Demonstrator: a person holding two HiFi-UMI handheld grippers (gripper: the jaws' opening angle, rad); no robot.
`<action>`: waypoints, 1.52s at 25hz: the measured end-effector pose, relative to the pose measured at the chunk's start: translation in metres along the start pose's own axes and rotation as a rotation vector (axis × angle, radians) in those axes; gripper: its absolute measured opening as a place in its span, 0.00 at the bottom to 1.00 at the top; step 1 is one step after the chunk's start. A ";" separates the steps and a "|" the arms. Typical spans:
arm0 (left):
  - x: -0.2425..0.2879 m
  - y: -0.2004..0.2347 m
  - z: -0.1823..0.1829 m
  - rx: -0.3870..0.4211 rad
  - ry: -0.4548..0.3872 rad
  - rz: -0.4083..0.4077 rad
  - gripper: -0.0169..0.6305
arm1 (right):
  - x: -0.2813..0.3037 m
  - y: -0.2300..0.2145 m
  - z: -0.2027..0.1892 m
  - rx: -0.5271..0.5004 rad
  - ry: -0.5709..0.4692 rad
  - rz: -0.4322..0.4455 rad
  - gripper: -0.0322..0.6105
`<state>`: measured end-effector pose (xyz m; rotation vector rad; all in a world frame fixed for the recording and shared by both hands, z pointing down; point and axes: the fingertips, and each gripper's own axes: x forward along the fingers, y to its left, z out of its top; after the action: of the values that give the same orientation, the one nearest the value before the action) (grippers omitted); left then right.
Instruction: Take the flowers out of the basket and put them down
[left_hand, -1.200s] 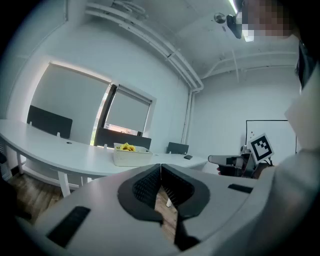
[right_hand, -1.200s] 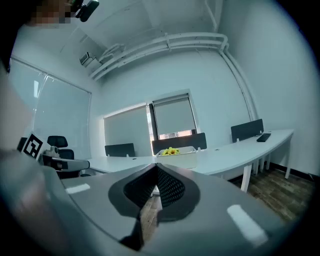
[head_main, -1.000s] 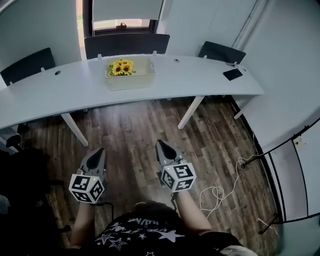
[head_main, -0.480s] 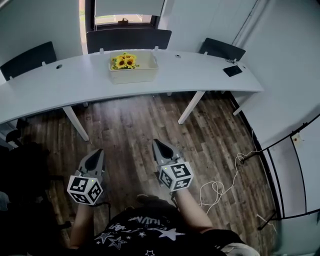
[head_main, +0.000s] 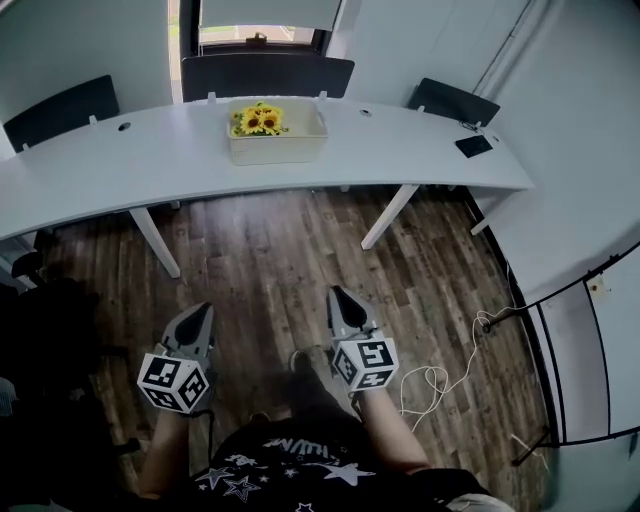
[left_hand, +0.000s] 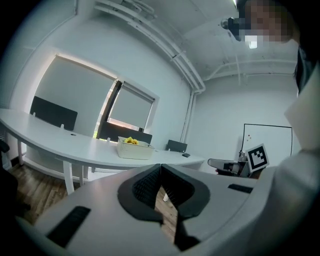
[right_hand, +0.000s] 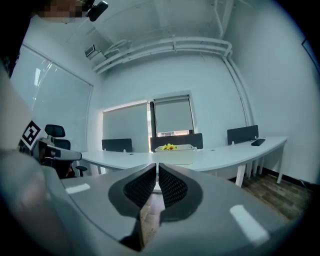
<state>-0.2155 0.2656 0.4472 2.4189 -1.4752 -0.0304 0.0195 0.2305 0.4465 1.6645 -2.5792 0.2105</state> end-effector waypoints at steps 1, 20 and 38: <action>0.007 0.000 -0.001 0.010 0.009 -0.002 0.04 | 0.007 -0.005 -0.002 -0.004 0.000 -0.005 0.05; 0.173 -0.005 0.029 -0.024 0.012 0.082 0.04 | 0.127 -0.134 0.018 0.047 0.013 0.075 0.06; 0.236 -0.033 0.050 -0.020 -0.018 0.183 0.04 | 0.169 -0.193 0.031 0.093 0.001 0.222 0.06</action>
<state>-0.0850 0.0617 0.4234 2.2640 -1.6894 -0.0259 0.1258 -0.0044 0.4525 1.3992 -2.7920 0.3470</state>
